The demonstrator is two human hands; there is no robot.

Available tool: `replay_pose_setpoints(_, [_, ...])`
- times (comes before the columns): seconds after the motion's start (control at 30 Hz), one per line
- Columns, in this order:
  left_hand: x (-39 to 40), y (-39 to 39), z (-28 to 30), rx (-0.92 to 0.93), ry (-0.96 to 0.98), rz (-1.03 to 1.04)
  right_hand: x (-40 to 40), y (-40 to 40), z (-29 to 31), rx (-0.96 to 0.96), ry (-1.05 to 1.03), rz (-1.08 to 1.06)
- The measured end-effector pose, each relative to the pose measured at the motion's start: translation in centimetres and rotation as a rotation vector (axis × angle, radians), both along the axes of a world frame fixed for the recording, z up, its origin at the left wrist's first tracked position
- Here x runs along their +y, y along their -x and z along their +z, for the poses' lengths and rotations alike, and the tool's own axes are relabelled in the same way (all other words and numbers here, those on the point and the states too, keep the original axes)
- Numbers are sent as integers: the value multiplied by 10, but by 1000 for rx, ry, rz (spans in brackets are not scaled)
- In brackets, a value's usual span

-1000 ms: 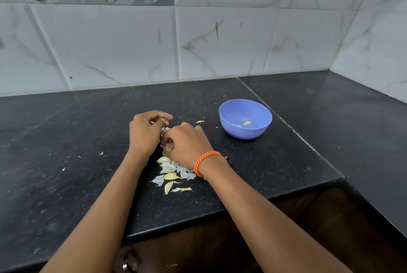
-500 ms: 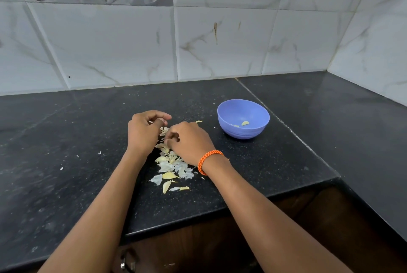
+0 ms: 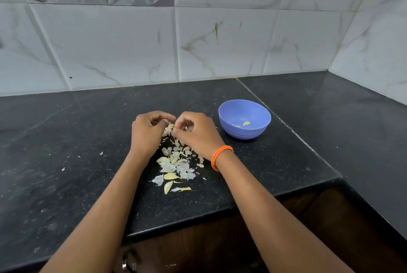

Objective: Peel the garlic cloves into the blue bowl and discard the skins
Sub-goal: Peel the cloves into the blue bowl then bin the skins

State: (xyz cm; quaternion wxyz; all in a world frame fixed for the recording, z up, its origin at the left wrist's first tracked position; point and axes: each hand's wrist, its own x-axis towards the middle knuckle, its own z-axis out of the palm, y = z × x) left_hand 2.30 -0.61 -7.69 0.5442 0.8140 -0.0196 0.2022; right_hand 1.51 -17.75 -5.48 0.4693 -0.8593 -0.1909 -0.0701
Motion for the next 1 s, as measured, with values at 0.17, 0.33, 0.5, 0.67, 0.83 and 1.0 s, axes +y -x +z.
replay_pose_setpoints(0.17, [-7,3,2,4,-31,-208,-28,0,-6,52,-305,-59])
replay_pose_setpoints(0.33, [-15,9,3,19,-87,-421,-39,1,-18,5,-349,-117])
replay_pose_setpoints(0.5, [-18,8,0,12,-61,-400,-33,5,-25,-96,-317,-160])
replay_pose_setpoints(0.67, [-15,5,-3,30,-62,-315,-32,3,-29,-52,-374,-130])
replay_pose_setpoints(0.83, [-8,0,-5,-44,-69,-76,-34,8,-32,-102,-91,-91])
replay_pose_setpoints(1.0, [-9,-1,-6,-85,-60,-35,-28,20,-29,-233,371,-137])
